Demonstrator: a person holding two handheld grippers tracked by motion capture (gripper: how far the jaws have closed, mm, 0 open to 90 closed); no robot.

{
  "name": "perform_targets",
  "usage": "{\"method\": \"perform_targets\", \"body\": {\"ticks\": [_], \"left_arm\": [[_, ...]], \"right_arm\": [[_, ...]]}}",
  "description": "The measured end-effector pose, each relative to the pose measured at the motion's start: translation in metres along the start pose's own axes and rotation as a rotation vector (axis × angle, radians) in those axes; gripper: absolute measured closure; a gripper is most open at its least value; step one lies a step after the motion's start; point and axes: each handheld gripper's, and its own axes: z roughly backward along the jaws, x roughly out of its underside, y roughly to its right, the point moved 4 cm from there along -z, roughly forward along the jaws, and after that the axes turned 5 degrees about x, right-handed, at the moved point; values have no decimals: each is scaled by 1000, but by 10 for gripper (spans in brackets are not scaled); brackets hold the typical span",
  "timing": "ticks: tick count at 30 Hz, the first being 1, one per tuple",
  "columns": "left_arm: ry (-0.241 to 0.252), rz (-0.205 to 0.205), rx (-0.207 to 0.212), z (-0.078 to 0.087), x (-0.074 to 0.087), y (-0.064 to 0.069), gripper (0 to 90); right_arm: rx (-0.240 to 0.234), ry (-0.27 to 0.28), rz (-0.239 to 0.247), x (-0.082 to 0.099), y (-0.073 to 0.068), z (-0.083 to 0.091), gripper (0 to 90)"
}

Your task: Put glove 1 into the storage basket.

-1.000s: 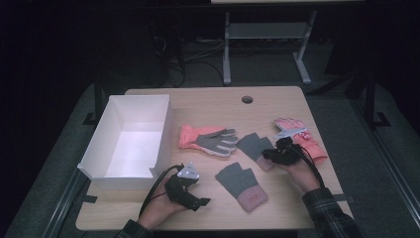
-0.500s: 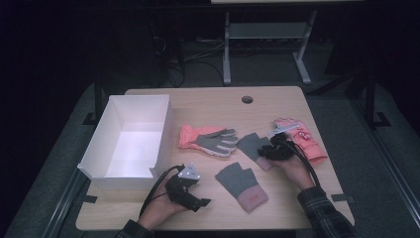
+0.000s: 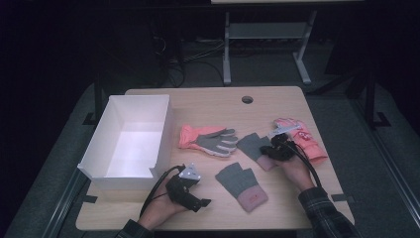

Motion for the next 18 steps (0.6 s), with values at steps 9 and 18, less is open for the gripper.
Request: {"method": "perform_targets", "body": {"ticks": [9,18], "left_arm": [[1,-1,-1,0,0,1,137],[11,0,-4,-1,0,0,137]], "right_arm": [[-44,47,-41,4,-2,32,868],[-95,72,-44,9,-33,58,868]]}}
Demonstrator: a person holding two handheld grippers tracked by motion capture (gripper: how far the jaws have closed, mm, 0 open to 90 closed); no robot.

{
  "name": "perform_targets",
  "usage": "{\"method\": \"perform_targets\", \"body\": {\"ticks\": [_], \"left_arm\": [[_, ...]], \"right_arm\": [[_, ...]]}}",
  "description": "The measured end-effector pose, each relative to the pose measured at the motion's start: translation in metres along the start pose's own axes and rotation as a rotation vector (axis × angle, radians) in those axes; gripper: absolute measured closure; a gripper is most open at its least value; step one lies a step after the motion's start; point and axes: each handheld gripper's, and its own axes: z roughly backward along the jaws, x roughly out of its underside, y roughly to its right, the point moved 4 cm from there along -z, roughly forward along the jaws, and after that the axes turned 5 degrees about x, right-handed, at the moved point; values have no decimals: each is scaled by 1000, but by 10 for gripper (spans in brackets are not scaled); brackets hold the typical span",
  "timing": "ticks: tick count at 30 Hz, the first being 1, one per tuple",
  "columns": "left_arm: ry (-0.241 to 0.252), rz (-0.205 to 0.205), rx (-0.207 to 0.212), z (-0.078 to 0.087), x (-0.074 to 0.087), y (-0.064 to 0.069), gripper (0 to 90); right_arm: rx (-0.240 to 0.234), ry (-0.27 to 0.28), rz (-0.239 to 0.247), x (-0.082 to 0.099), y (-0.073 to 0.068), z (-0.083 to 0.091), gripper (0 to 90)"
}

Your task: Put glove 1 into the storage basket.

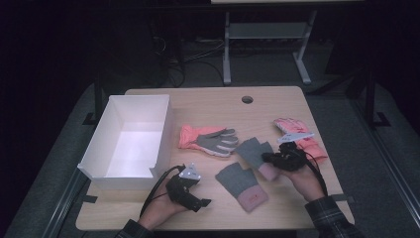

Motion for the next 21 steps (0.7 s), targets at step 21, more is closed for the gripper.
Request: {"method": "perform_targets", "body": {"ticks": [21], "left_arm": [[2,5,6,-2,-1,2,138]], "right_arm": [[-56,-83,32,21,-66,-8,866]]}}
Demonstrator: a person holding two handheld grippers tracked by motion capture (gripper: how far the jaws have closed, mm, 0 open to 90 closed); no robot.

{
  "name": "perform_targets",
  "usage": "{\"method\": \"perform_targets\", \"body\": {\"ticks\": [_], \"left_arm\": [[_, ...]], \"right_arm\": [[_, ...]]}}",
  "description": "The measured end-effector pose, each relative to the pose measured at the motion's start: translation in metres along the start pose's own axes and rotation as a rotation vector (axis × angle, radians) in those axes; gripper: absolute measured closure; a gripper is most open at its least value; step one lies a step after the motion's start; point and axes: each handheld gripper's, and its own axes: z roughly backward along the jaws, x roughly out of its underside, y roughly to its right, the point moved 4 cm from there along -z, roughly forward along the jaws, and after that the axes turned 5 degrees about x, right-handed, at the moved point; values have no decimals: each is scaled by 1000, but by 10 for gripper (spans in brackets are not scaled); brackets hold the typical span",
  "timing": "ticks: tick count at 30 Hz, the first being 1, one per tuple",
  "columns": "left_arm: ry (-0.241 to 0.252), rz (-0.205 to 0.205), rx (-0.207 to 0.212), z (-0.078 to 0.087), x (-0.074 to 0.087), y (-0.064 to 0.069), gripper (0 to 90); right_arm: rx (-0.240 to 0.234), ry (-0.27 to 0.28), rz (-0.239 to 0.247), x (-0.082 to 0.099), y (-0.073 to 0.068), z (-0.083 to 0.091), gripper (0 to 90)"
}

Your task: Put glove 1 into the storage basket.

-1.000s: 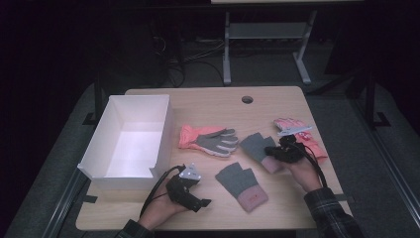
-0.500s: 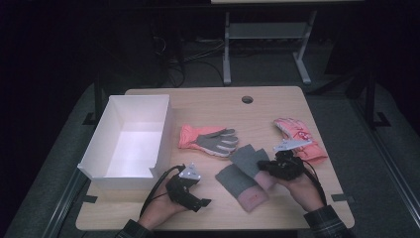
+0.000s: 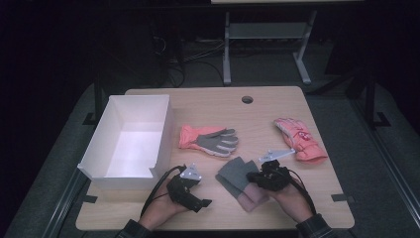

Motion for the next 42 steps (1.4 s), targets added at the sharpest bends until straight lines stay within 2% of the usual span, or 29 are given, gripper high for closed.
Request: {"method": "perform_targets", "body": {"ticks": [9,12,14,16,17,18,19,20,22,24,26,30,31,35,37,38,42], "left_arm": [[-4,-1,-1,0,0,0,139],[3,9,5,0,0,1,146],[7,16,3,2,-1,1,176],[18,5,4,6,-2,1,305],[18,5,4,6,-2,1,371],[26,11,19,8,-3,3,521],[26,-4,27,10,-4,3,521],[50,-2,36,11,-7,7,591],[48,-18,58,12,-12,12,794],[48,-32,76,7,-16,19,893],[41,-38,94,2,-20,23,897],[11,-84,136,-23,-32,42,896],[11,-84,136,-23,-32,42,896],[-22,-129,160,-45,-40,54,896],[-29,-123,168,-49,-41,56,896],[-39,-133,178,-56,-43,59,896],[-44,-137,178,-62,-47,63,896]], "right_arm": [[-3,-17,2,0,-6,-7,843],[-18,5,10,-1,-6,-4,749],[-24,37,27,-2,-3,2,745],[-19,65,56,-2,3,9,840],[-19,65,56,-2,3,9,840],[-1,74,83,0,12,18,899],[-1,74,83,0,12,18,899],[2,78,86,1,16,21,900],[30,79,98,8,29,28,900],[33,63,91,15,37,32,900],[37,49,86,23,41,32,900],[35,7,101,37,47,31,900],[35,7,101,37,47,31,900],[28,-19,112,44,48,30,900],[25,-24,118,45,48,29,900],[20,-33,122,46,48,28,900],[6,-42,143,46,45,25,900]]}}
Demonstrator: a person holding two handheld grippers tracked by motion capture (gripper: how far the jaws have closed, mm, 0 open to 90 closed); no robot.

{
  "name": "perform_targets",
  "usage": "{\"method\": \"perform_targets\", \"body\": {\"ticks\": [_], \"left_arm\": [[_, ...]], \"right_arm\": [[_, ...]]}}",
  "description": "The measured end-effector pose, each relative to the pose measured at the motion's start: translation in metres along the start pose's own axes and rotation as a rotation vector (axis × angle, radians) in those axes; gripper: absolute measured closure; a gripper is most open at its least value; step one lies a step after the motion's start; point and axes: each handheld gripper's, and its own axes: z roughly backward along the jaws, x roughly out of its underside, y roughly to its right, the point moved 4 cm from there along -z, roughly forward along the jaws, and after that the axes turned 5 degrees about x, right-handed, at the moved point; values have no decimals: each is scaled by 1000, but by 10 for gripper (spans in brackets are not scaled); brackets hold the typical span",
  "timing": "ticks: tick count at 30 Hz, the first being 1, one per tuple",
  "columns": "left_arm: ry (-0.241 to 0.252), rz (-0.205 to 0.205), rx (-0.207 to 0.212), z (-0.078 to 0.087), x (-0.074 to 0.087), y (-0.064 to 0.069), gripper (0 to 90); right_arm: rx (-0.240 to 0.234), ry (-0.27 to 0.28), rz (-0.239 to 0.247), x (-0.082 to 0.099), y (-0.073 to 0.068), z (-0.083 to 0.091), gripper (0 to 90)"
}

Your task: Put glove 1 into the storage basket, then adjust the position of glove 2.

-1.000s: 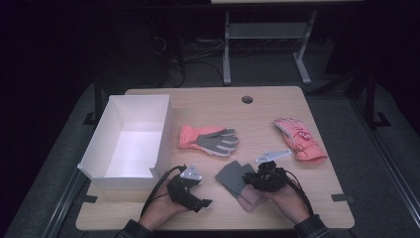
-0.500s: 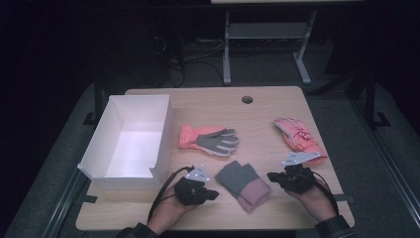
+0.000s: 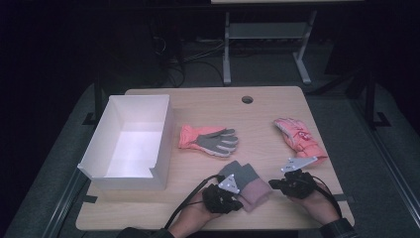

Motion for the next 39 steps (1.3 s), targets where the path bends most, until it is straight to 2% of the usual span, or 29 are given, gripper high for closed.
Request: {"method": "perform_targets", "body": {"ticks": [4,11,18,22,23,24,25,27,28,29,30,31,35,39], "left_arm": [[0,3,0,-2,-2,0,896],[1,3,2,-3,-2,0,897],[3,4,1,-3,-2,0,896],[0,4,0,1,-1,-1,896],[6,11,1,3,-1,-1,896],[15,29,-7,13,0,-4,896],[15,29,-7,13,0,-4,896],[41,77,-46,29,6,-13,896],[48,94,-63,35,8,-17,896],[48,94,-63,35,8,-17,896],[63,122,-96,44,11,-27,896],[70,136,-106,47,13,-31,896],[83,168,-124,50,13,-42,896],[64,169,-128,42,9,-48,896]], "right_arm": [[-15,-17,17,1,-5,-3,900],[-36,-16,16,0,-7,-1,900],[-83,-22,53,-1,-18,0,900],[-79,-19,56,-1,-19,0,900],[-69,-12,44,-1,-15,1,900],[-60,-11,38,-1,-12,1,900],[-60,-11,38,-1,-12,1,900],[-56,-13,15,0,-6,0,900],[-56,-16,18,0,-5,-2,900],[-56,-16,18,0,-5,-2,900],[-60,-20,22,0,-4,-6,900],[-65,-26,23,-1,-5,-7,900],[-76,-32,38,-3,-8,-11,900],[-91,-53,52,-2,-11,-16,900]]}}
